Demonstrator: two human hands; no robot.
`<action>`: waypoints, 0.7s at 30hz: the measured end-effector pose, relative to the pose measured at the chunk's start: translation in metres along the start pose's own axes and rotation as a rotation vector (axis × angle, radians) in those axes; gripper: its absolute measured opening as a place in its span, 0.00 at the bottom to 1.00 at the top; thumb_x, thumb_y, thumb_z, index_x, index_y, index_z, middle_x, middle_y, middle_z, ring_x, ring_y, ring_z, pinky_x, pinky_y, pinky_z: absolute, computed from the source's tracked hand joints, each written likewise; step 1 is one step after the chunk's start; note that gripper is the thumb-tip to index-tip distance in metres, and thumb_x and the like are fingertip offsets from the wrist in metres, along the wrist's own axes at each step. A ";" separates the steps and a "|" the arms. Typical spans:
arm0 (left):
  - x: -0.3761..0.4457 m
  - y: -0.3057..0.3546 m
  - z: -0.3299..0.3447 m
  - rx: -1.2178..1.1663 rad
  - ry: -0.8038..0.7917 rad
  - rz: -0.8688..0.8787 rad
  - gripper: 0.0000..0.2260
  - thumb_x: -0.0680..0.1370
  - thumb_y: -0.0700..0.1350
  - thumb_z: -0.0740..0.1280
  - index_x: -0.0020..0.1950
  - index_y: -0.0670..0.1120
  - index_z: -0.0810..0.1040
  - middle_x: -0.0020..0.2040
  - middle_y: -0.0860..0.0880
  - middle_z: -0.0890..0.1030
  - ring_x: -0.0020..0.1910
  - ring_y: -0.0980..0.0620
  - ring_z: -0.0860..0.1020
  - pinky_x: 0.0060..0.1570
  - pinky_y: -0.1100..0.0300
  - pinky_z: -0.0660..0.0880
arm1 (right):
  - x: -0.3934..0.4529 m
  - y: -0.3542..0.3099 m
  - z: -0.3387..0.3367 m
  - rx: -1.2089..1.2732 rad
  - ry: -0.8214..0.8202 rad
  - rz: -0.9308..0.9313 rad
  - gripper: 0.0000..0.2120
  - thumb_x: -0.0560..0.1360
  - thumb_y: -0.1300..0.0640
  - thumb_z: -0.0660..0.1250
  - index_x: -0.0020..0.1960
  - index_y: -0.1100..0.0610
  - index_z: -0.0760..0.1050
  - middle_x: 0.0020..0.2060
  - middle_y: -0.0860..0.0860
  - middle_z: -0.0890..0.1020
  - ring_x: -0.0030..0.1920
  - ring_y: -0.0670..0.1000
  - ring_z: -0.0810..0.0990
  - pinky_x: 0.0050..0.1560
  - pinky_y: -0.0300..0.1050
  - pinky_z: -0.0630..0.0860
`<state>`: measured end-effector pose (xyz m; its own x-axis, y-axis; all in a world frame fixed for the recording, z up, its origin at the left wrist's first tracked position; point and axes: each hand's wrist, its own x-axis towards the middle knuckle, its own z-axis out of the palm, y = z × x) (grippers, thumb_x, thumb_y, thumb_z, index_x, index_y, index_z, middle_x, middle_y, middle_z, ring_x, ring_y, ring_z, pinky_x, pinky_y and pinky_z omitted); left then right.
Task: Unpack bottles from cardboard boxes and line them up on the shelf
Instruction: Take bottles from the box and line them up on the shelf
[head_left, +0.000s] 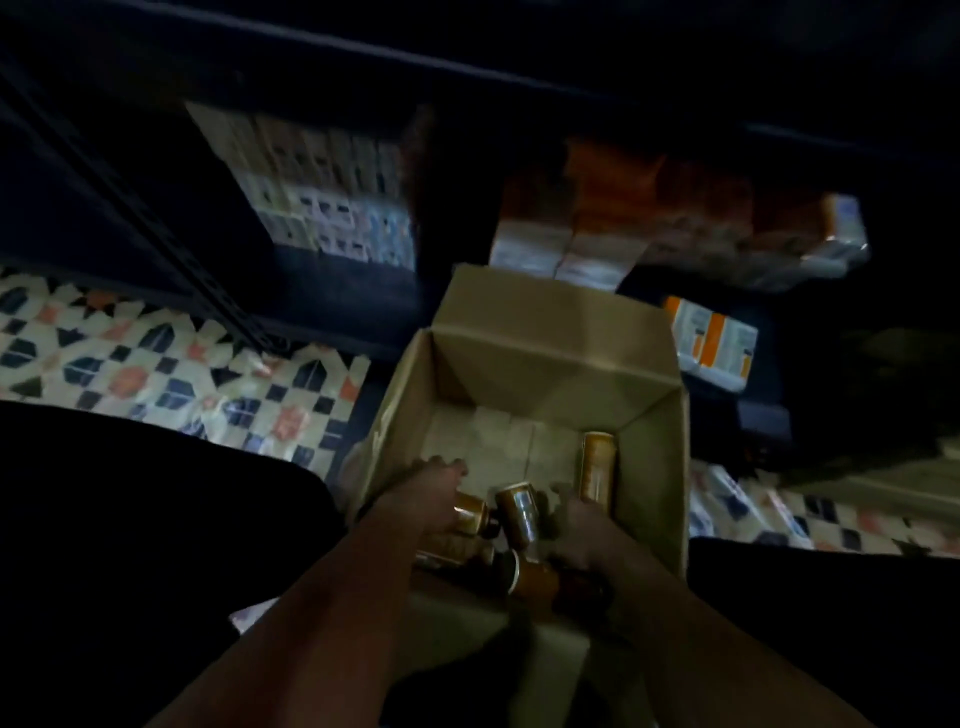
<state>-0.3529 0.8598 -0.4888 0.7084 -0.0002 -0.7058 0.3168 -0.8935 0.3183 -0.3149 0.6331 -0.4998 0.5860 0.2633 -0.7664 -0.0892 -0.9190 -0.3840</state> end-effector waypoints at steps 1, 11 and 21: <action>0.001 -0.002 0.003 0.025 -0.006 -0.010 0.28 0.77 0.51 0.72 0.76 0.53 0.67 0.72 0.46 0.71 0.69 0.42 0.72 0.68 0.47 0.71 | 0.000 -0.001 0.002 0.023 -0.005 0.004 0.43 0.69 0.51 0.79 0.77 0.55 0.60 0.67 0.56 0.77 0.65 0.56 0.77 0.63 0.51 0.76; 0.044 -0.005 0.036 0.337 -0.065 0.066 0.32 0.73 0.62 0.72 0.75 0.59 0.66 0.74 0.50 0.65 0.73 0.44 0.62 0.74 0.43 0.54 | 0.044 0.007 0.039 0.181 -0.018 0.153 0.40 0.67 0.54 0.81 0.69 0.57 0.61 0.58 0.54 0.79 0.55 0.54 0.79 0.53 0.48 0.77; 0.053 -0.002 0.032 0.240 -0.056 0.074 0.36 0.73 0.58 0.76 0.74 0.48 0.65 0.72 0.45 0.70 0.71 0.43 0.68 0.69 0.48 0.66 | 0.050 0.005 0.040 0.181 0.022 0.217 0.38 0.61 0.44 0.84 0.65 0.56 0.74 0.56 0.52 0.82 0.54 0.52 0.82 0.51 0.47 0.81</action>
<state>-0.3355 0.8472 -0.5471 0.6856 -0.0882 -0.7226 0.1022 -0.9711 0.2155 -0.3182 0.6536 -0.5606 0.5549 0.0581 -0.8299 -0.3556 -0.8852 -0.2998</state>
